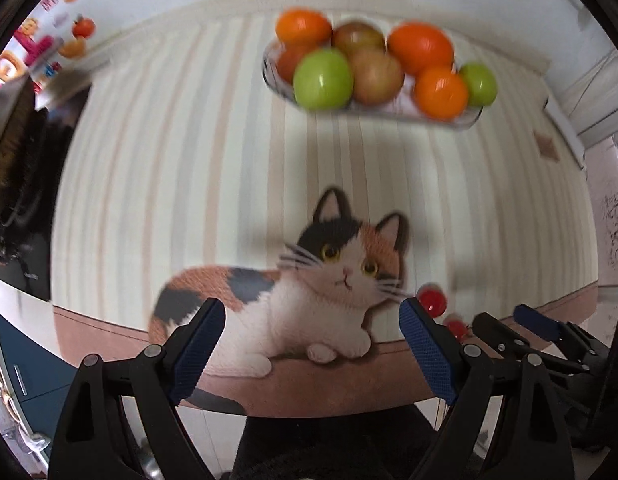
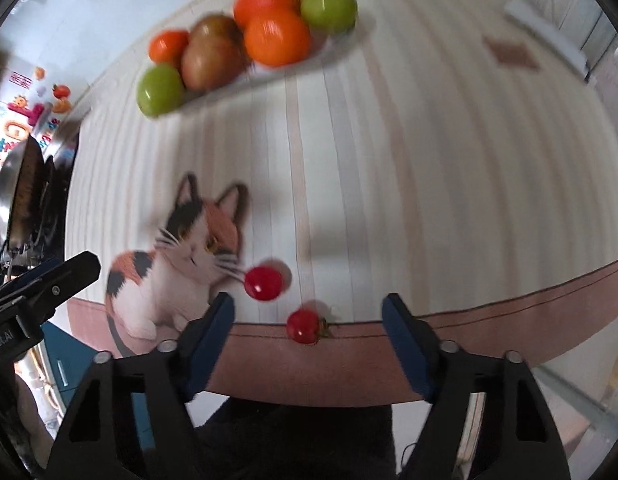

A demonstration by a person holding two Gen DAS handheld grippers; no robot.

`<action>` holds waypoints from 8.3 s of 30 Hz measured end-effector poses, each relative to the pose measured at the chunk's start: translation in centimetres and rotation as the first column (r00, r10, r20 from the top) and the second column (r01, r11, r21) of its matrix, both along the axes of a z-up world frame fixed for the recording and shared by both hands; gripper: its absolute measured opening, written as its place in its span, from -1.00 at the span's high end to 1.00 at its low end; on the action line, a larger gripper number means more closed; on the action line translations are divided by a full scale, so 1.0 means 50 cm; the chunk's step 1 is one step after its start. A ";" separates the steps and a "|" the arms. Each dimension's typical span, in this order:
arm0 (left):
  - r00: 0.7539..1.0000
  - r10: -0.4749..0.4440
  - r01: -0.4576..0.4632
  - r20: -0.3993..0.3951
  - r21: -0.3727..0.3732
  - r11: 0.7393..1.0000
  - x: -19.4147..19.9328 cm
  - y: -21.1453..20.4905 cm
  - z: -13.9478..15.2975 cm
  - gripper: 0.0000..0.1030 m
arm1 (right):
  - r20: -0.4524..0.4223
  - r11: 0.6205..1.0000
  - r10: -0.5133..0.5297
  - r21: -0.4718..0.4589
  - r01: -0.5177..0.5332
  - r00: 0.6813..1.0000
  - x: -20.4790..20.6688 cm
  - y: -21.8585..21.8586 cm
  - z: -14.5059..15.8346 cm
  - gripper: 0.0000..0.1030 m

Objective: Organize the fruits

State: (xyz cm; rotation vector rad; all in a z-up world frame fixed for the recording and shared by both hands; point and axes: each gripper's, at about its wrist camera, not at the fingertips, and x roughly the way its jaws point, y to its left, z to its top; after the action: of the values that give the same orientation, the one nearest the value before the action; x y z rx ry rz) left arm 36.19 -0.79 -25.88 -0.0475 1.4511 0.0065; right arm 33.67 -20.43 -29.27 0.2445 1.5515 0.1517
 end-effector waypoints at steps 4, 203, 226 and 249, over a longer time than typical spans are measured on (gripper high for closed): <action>0.998 -0.025 0.025 -0.052 0.001 1.000 -0.005 -0.017 -0.039 -0.73 | -0.024 0.999 0.032 -0.001 -0.032 0.999 -0.014 0.022 -0.038 -0.23; 0.832 -0.001 -0.004 0.555 0.007 1.000 -0.397 0.066 0.467 -0.82 | 0.678 0.983 0.016 -0.143 0.111 0.734 -0.400 0.067 0.658 -0.89; 0.817 0.066 -0.108 0.572 0.039 0.993 -0.405 0.045 0.460 -0.82 | 0.658 0.990 0.062 -0.133 0.034 0.750 -0.371 0.040 0.636 -0.89; 0.849 0.065 -0.112 0.524 0.059 0.992 -0.376 0.039 0.406 -0.82 | 0.606 0.991 0.068 -0.135 0.018 0.792 -0.317 0.059 0.547 -0.89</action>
State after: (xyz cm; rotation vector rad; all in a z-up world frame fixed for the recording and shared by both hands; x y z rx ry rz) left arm 17.37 1.14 -5.60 -0.0404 0.8983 0.1250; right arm 17.82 -17.49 -1.92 0.0533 0.9078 0.1294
